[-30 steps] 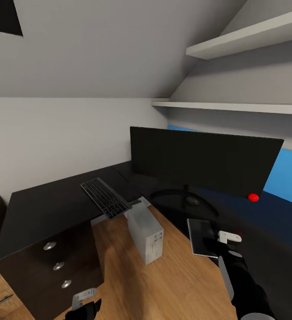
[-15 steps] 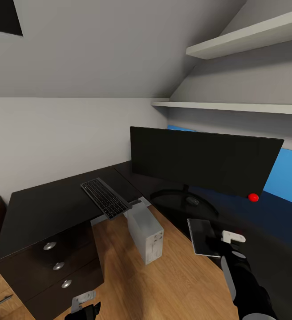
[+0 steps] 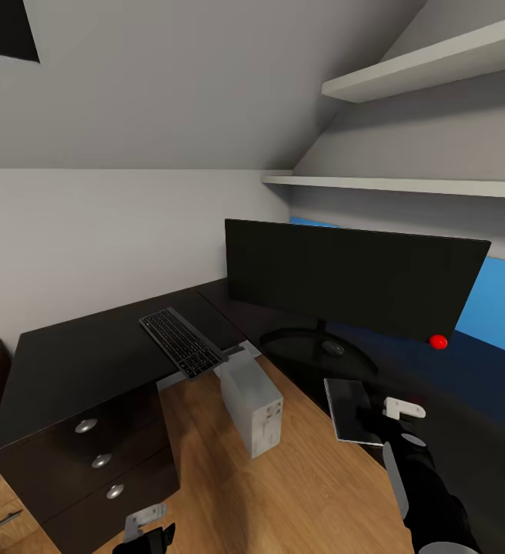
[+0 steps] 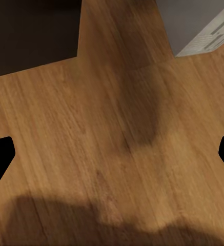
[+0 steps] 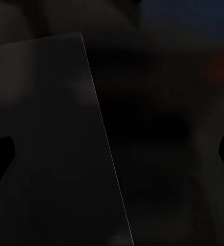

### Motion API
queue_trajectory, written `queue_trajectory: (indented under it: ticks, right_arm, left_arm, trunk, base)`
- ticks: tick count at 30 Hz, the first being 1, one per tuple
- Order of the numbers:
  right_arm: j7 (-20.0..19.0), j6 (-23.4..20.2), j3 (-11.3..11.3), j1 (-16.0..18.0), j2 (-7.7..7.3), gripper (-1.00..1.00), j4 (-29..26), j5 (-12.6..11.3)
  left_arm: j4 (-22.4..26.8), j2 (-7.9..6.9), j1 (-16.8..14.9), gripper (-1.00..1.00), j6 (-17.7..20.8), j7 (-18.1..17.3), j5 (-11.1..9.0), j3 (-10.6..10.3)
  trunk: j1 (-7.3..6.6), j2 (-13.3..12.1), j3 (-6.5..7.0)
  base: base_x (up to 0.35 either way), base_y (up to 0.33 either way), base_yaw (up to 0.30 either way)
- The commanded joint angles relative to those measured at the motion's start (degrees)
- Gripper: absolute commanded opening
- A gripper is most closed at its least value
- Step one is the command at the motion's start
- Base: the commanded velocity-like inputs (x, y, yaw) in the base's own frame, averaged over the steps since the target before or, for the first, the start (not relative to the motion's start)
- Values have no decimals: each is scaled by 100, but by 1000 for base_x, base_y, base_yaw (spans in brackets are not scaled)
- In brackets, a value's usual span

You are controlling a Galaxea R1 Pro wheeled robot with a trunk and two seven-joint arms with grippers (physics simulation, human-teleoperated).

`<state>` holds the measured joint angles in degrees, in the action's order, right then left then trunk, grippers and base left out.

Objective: In the bedroom, organize the workspace by keeping the computer under the desk, ensuring the monitor is on the desk, placing the keyboard on the desk next to the monitor, placing the mouse on the desk next to the keyboard, moving the folder from the swivel chair onto the desk next to the mouse, stacking the notebook on top of the folder with the pen on top of the notebook, and positioning the swivel chair next to the desk.

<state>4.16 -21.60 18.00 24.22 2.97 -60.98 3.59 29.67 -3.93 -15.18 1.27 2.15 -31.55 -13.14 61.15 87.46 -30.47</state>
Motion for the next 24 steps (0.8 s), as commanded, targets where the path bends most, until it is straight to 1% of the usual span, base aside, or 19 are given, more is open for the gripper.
queue_trajectory:
  ticks: [1, 13, 24]
  right_arm:
    - [-3, -35, 10, 4, 5, 100, -8, 37]
    - [-3, -40, 4, 0, 10, 100, 10, 38]
    - [5, -74, -19, 3, 15, 100, 168, 44]
  left_arm:
    - [9, -3, -2, 100, 13, 23, -53, -39]
    - [4, 22, -2, 100, 12, 23, -53, -39]
    - [3, 23, -2, 100, 12, 23, -60, -39]
  trunk:
    - [0, 3, -6]
    - [0, 3, -6]
    - [0, 3, -6]
  base:
    - [0, 0, 0]
    - [3, 0, 0]
    - [84, 0, 0]
